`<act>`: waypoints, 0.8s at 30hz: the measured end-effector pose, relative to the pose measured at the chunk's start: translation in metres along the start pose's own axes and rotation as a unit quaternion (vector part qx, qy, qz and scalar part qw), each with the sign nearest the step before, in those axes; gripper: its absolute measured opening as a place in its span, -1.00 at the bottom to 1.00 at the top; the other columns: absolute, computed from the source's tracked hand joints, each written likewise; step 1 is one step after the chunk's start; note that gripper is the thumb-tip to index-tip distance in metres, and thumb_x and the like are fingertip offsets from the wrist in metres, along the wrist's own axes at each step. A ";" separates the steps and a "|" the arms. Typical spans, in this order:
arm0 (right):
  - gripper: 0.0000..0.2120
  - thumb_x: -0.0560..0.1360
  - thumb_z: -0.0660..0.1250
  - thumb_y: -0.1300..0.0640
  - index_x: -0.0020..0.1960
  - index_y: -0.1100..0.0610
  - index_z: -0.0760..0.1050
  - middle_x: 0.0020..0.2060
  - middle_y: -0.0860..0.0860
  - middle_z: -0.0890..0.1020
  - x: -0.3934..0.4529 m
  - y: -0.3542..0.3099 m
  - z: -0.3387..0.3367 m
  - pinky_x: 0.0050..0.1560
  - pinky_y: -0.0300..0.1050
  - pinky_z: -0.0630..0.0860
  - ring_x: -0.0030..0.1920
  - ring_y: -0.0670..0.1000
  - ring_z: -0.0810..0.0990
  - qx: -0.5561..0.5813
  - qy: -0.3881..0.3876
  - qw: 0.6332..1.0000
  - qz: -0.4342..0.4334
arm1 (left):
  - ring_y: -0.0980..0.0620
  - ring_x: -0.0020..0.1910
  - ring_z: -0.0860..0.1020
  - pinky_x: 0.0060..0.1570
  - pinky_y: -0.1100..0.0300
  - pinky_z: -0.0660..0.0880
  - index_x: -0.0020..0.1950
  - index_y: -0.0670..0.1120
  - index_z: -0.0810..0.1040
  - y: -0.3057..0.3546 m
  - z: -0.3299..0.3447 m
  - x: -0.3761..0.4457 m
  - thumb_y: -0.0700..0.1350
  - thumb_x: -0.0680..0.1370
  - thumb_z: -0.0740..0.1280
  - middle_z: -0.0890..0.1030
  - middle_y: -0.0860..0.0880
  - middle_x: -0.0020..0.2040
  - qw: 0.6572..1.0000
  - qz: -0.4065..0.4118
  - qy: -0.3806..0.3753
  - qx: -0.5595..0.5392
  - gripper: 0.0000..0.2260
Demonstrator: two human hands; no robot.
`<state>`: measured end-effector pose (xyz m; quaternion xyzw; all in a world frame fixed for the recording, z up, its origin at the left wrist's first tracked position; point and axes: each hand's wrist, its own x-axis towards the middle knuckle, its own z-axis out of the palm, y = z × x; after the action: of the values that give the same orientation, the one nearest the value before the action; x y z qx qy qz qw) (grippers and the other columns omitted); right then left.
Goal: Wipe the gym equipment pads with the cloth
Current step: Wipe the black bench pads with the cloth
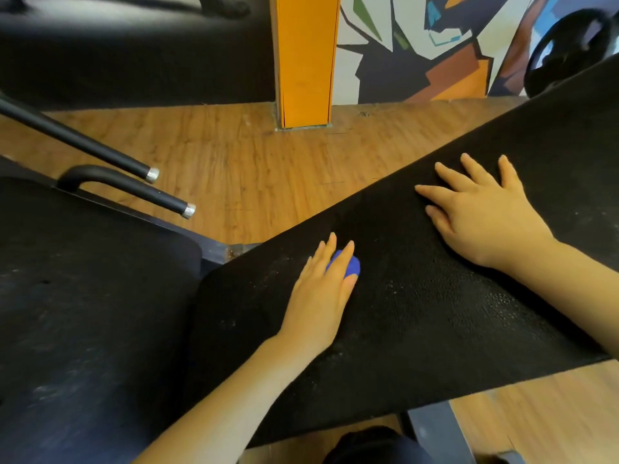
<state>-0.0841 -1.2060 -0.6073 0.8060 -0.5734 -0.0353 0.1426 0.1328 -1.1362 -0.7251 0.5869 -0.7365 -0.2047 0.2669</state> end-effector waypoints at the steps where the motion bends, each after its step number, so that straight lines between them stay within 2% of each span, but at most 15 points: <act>1: -0.53 0.61 -0.05 -0.11 0.49 -0.10 0.24 0.52 0.06 0.20 0.000 0.000 0.001 0.43 0.33 -0.14 0.53 0.20 0.03 0.000 0.002 1.000 -0.001 | 0.08 0.56 -0.12 0.50 0.09 -0.03 0.58 0.08 0.02 -0.003 0.000 0.019 -0.02 0.68 0.06 -0.08 0.03 0.60 1.000 -0.014 0.009 -0.002 -0.53; 3: -0.53 0.60 -0.05 -0.11 0.48 -0.10 0.25 0.51 0.06 0.21 0.001 0.000 0.001 0.43 0.33 -0.13 0.53 0.20 0.04 0.002 0.007 1.000 0.000 | -0.01 0.57 -0.03 0.52 0.03 0.02 0.58 -0.02 0.09 -0.007 -0.005 0.064 -0.03 0.68 0.06 0.01 -0.06 0.60 0.997 -0.059 0.039 -0.009 -0.55; 6: -0.53 0.60 -0.06 -0.12 0.48 -0.11 0.24 0.52 0.05 0.20 0.003 0.001 0.000 0.43 0.33 -0.14 0.53 0.20 0.03 0.006 0.001 1.000 -0.003 | -0.04 0.56 0.01 0.50 0.00 0.10 0.57 -0.04 0.11 -0.011 -0.010 0.090 -0.03 0.69 0.04 0.04 -0.09 0.59 0.993 -0.105 0.041 -0.028 -0.56; 8: -0.53 0.60 -0.06 -0.11 0.49 -0.11 0.23 0.52 0.06 0.19 0.002 0.001 0.000 0.43 0.33 -0.15 0.53 0.20 0.02 0.009 -0.004 1.000 -0.005 | 0.00 0.56 -0.04 0.51 0.03 0.04 0.58 -0.01 0.07 -0.009 -0.008 0.062 -0.03 0.69 0.04 0.00 -0.06 0.60 0.996 -0.076 0.027 -0.032 -0.55; 12: -0.54 0.59 -0.01 -0.08 0.47 -0.08 0.29 0.49 0.09 0.26 -0.001 -0.002 0.000 0.44 0.33 -0.10 0.52 0.20 0.10 0.011 0.010 1.000 -0.022 | 0.21 0.49 -0.18 0.45 0.20 -0.05 0.57 0.12 -0.03 -0.010 -0.003 -0.019 0.00 0.67 0.04 -0.11 0.11 0.58 0.999 -0.034 0.007 -0.007 -0.52; 15: -0.54 0.59 -0.02 -0.08 0.46 -0.08 0.31 0.48 0.07 0.28 -0.002 -0.003 -0.001 0.44 0.30 -0.09 0.52 0.17 0.12 0.016 0.005 0.999 -0.032 | 0.13 0.53 -0.14 0.47 0.17 -0.10 0.58 0.08 0.01 -0.021 -0.004 0.006 -0.01 0.68 0.04 -0.08 0.02 0.59 0.999 -0.040 0.009 0.012 -0.53; 19: -0.54 0.59 -0.04 -0.09 0.47 -0.11 0.28 0.50 0.04 0.25 0.001 0.000 -0.001 0.45 0.28 -0.10 0.53 0.14 0.08 0.026 0.000 0.999 -0.025 | -0.04 0.56 0.01 0.51 0.00 0.06 0.57 -0.04 0.12 -0.029 -0.014 0.072 -0.04 0.69 0.05 0.05 -0.10 0.59 0.992 -0.111 0.044 -0.038 -0.56; 21: -0.53 0.59 -0.03 -0.09 0.46 -0.10 0.29 0.50 0.04 0.25 0.000 -0.001 -0.001 0.45 0.29 -0.10 0.53 0.14 0.09 0.029 0.000 0.999 -0.031 | -0.04 0.56 0.02 0.51 -0.03 0.09 0.57 -0.04 0.12 -0.029 -0.013 0.063 -0.05 0.69 0.05 0.06 -0.10 0.59 0.993 -0.105 0.044 -0.033 -0.56; 24: -0.53 0.58 -0.03 -0.10 0.46 -0.10 0.30 0.49 0.04 0.26 0.000 0.000 0.000 0.44 0.30 -0.09 0.52 0.15 0.10 0.029 -0.002 0.999 -0.025 | 0.07 0.56 -0.08 0.50 0.07 0.02 0.58 0.06 0.04 -0.025 -0.006 0.003 -0.03 0.68 0.06 -0.04 0.00 0.60 0.997 -0.074 0.024 -0.021 -0.54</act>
<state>-0.0840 -1.2063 -0.6074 0.8238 -0.5543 -0.0235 0.1168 0.1553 -1.1450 -0.7355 0.6387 -0.6803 -0.2249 0.2807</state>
